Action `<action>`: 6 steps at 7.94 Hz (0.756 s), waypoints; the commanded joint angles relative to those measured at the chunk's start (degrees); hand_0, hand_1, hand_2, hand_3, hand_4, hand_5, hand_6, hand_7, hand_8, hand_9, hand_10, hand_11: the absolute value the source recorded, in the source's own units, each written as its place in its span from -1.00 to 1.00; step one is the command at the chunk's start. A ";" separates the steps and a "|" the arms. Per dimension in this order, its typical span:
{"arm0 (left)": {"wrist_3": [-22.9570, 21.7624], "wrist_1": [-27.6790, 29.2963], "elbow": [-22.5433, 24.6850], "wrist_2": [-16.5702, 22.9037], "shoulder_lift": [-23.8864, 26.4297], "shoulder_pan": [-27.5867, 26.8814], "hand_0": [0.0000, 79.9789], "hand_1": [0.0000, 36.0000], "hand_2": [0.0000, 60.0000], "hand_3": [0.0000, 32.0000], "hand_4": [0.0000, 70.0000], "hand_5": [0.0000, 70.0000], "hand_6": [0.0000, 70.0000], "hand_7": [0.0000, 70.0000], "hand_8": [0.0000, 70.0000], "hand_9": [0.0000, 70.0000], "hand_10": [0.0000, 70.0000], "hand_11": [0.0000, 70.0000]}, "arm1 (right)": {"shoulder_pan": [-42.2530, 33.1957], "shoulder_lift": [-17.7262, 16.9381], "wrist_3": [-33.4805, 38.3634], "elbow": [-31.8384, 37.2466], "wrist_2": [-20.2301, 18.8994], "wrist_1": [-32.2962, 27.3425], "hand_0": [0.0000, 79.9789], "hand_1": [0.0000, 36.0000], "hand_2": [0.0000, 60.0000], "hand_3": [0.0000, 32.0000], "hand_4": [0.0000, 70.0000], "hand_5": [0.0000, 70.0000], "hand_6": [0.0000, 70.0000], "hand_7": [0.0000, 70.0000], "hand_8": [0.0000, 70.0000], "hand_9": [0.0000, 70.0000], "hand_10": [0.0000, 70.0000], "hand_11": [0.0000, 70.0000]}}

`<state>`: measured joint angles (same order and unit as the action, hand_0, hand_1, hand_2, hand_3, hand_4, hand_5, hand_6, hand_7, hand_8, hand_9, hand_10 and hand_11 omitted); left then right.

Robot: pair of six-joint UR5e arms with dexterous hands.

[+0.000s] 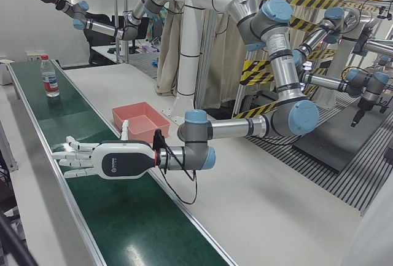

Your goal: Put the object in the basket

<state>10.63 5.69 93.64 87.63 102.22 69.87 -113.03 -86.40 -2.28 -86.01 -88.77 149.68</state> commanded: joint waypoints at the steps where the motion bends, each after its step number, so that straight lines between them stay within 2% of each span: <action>1: 0.09 -0.06 0.05 0.00 0.00 0.27 0.40 -0.72 -1.00 -0.50 -0.86 -0.11 -0.91 -0.93 -0.72 -0.72 -0.93 -0.87 | 0.00 0.00 0.00 0.05 0.00 0.00 -1.00 -1.00 -1.00 -1.00 -1.00 -1.00 -1.00 -1.00 -1.00 -1.00 -1.00 -1.00; 6: 0.00 0.02 0.14 0.00 0.00 0.27 0.41 -0.71 -1.00 -0.51 -0.85 -0.11 -0.91 -0.93 -0.73 -0.73 -0.93 -0.86 | 0.00 0.00 0.00 0.05 0.00 0.00 -1.00 -1.00 -1.00 -1.00 -1.00 -1.00 -1.00 -1.00 -1.00 -1.00 -1.00 -1.00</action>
<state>10.68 5.67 93.77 87.63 102.22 70.13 -113.03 -86.40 -2.28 -86.03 -88.77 149.68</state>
